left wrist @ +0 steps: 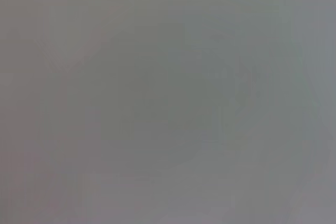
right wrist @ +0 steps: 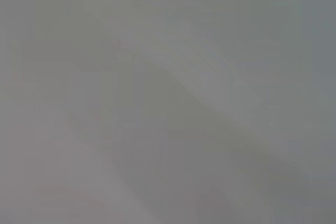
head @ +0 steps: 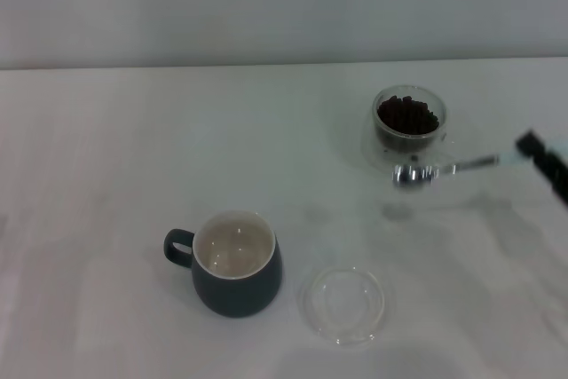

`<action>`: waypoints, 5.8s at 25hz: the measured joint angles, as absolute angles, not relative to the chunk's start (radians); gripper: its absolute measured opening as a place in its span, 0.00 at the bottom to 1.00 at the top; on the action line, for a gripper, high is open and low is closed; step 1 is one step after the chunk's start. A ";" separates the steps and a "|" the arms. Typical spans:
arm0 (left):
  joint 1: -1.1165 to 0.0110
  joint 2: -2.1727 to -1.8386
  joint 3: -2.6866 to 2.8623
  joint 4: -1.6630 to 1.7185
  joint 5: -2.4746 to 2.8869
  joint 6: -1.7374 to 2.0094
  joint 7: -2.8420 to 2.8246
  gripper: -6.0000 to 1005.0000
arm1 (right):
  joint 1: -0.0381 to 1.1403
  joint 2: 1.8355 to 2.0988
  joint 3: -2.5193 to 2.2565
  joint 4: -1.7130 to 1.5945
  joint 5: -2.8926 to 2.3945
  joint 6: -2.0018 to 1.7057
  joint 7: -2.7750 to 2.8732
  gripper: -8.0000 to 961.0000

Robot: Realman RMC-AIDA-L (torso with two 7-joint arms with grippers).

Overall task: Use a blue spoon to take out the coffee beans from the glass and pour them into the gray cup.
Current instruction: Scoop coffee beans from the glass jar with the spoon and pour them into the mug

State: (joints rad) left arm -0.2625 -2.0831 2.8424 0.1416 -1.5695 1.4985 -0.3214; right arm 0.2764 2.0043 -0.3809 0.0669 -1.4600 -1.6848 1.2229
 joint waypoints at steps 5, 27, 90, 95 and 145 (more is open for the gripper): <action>-0.260 -2.085 2.842 0.149 -1.569 1.489 -0.321 0.89 | 0.360 2.004 -0.384 -0.083 -1.462 -1.645 1.278 0.16; -0.274 -2.080 2.844 0.158 -1.555 1.409 -0.321 0.89 | 0.457 1.999 -0.701 -0.600 -1.472 -1.246 1.412 0.16; -0.282 -2.080 2.844 0.151 -1.523 1.382 -0.321 0.89 | 0.417 2.013 -0.950 -0.641 -1.457 -0.976 1.543 0.16; -0.283 -2.080 2.844 0.142 -1.523 1.382 -0.321 0.89 | 0.404 2.012 -0.950 -0.614 -1.388 -0.968 1.599 0.16; -0.284 -2.079 2.844 0.100 -1.473 1.382 -0.310 0.89 | 0.404 2.009 -0.947 -0.339 -0.964 -1.000 1.802 0.16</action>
State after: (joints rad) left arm -0.2838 -2.0793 2.8439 0.1000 -1.4726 1.3820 -0.3098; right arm 0.4043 2.0094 -0.9473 -0.3387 -0.9641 -1.0000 1.8015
